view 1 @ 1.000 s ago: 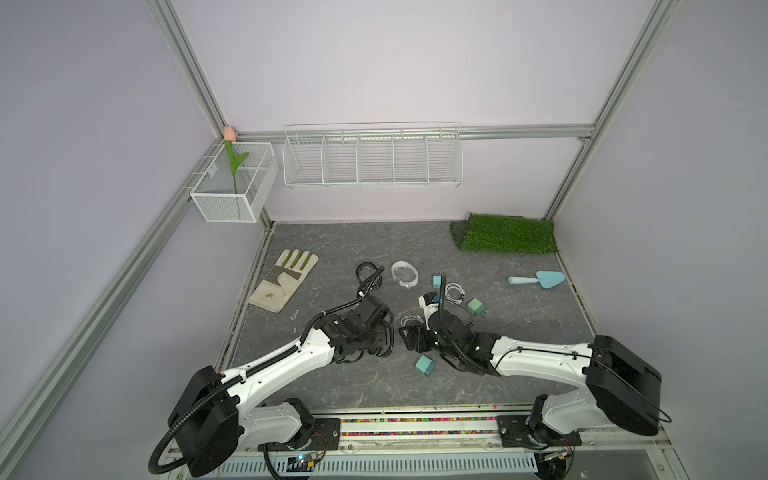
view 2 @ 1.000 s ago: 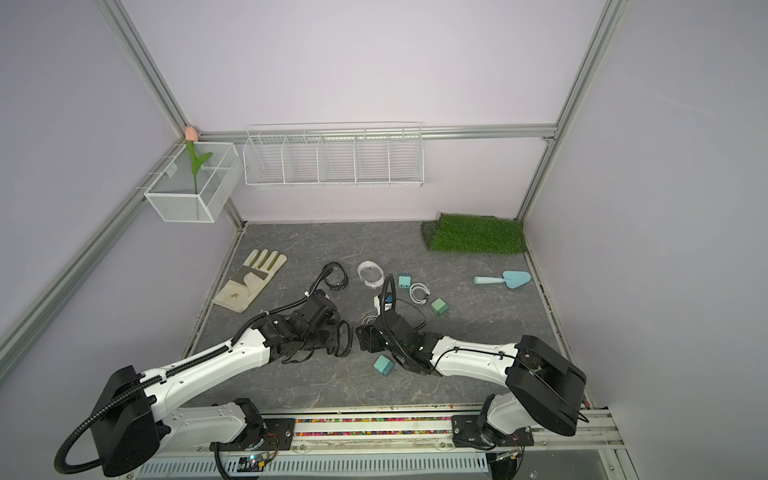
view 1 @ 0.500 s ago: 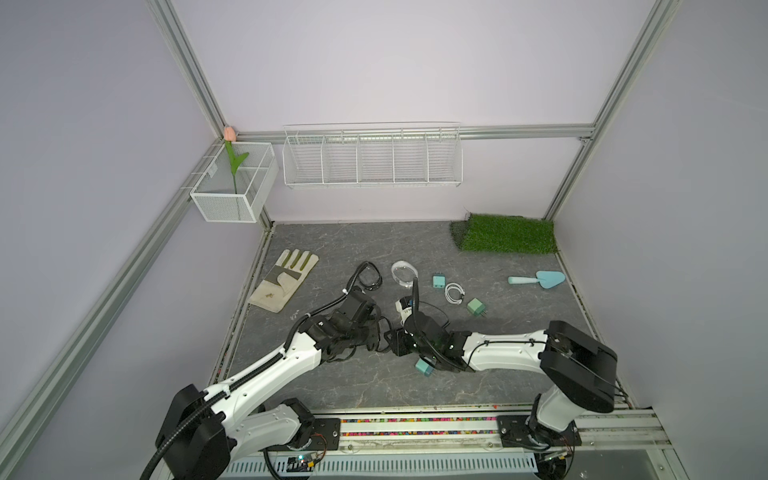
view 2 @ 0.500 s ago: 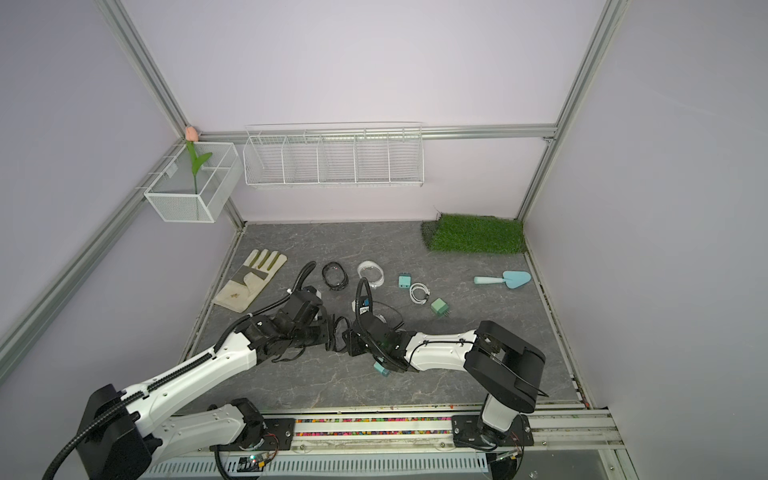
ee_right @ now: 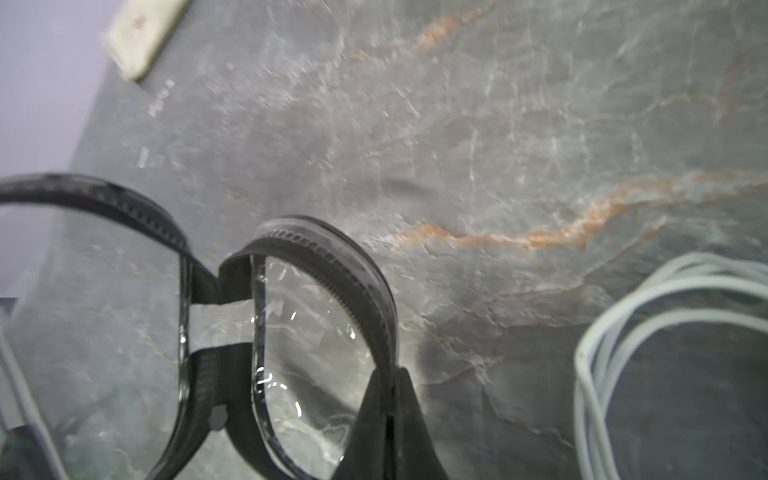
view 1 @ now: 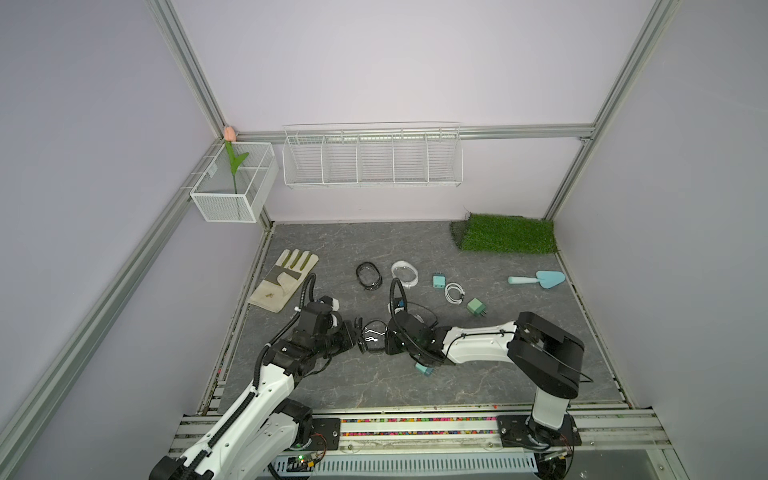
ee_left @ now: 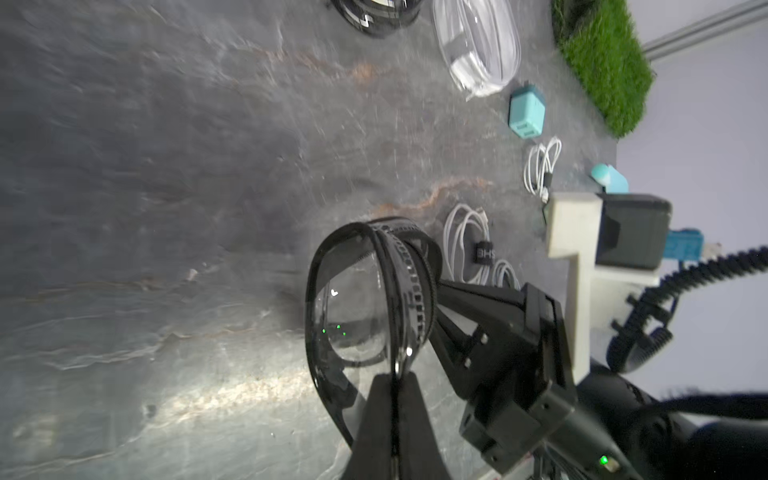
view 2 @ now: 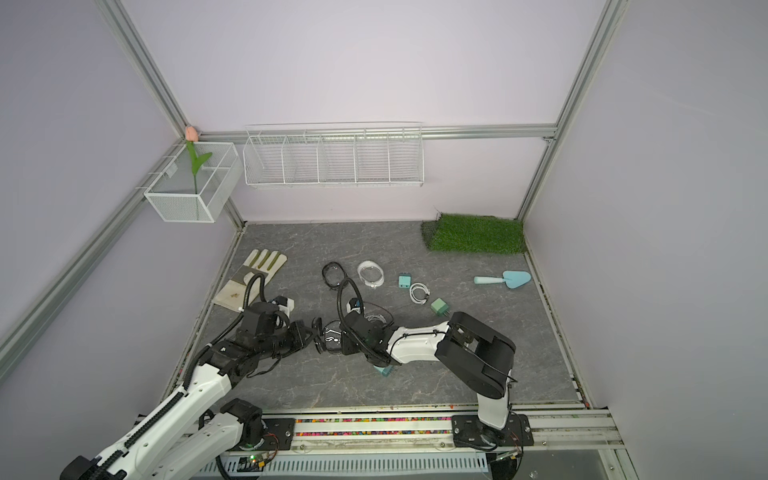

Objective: Pack away charging kits
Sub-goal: Open the storage bag at the center of the board.

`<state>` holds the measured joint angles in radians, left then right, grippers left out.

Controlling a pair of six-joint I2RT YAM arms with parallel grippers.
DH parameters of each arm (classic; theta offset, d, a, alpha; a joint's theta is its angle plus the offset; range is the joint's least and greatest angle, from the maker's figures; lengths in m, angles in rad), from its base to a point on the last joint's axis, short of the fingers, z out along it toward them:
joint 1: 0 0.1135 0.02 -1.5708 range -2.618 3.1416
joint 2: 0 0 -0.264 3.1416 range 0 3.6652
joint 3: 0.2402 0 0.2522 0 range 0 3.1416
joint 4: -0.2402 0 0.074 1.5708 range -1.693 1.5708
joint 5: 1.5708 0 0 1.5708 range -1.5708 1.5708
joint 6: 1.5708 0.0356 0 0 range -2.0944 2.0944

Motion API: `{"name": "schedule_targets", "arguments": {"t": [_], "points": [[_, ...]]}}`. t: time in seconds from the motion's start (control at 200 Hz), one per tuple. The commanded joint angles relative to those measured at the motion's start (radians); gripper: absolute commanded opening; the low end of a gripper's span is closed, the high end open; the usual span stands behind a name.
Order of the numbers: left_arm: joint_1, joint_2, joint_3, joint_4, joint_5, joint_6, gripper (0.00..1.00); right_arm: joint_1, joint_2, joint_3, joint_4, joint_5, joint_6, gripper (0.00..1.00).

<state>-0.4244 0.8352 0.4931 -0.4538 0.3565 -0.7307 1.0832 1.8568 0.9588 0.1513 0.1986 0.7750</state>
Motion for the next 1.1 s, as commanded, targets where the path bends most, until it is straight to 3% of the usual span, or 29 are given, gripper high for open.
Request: {"name": "schedule_targets", "arguments": {"t": [0.0, 0.265, 0.445, 0.57, 0.7, 0.87, 1.096], "points": [[0.009, -0.016, 0.025, 0.051, 0.135, 0.029, 0.0, -0.018, 0.034, 0.025, -0.102, 0.035, 0.037, 0.06], [0.031, -0.137, 0.088, -0.134, 0.023, 0.095, 0.0, -0.041, 0.078, 0.068, -0.183, 0.053, 0.053, 0.06], [0.116, -0.048, 0.087, -0.193, 0.028, 0.116, 0.0, -0.047, 0.069, 0.057, -0.233, 0.101, 0.056, 0.06], [0.121, -0.016, 0.102, -0.199, 0.009, 0.118, 0.0, -0.046, 0.049, 0.05, -0.25, 0.13, 0.045, 0.06], [0.12, -0.025, 0.092, -0.132, 0.099, 0.128, 0.0, -0.032, 0.029, 0.076, -0.246, 0.113, -0.002, 0.21], [0.105, -0.031, 0.124, -0.187, 0.044, 0.14, 0.0, -0.027, 0.02, 0.118, -0.251, 0.081, -0.013, 0.33], [0.002, 0.022, 0.159, -0.21, -0.061, 0.136, 0.0, -0.018, -0.016, 0.15, -0.252, 0.062, -0.046, 0.43]]}}
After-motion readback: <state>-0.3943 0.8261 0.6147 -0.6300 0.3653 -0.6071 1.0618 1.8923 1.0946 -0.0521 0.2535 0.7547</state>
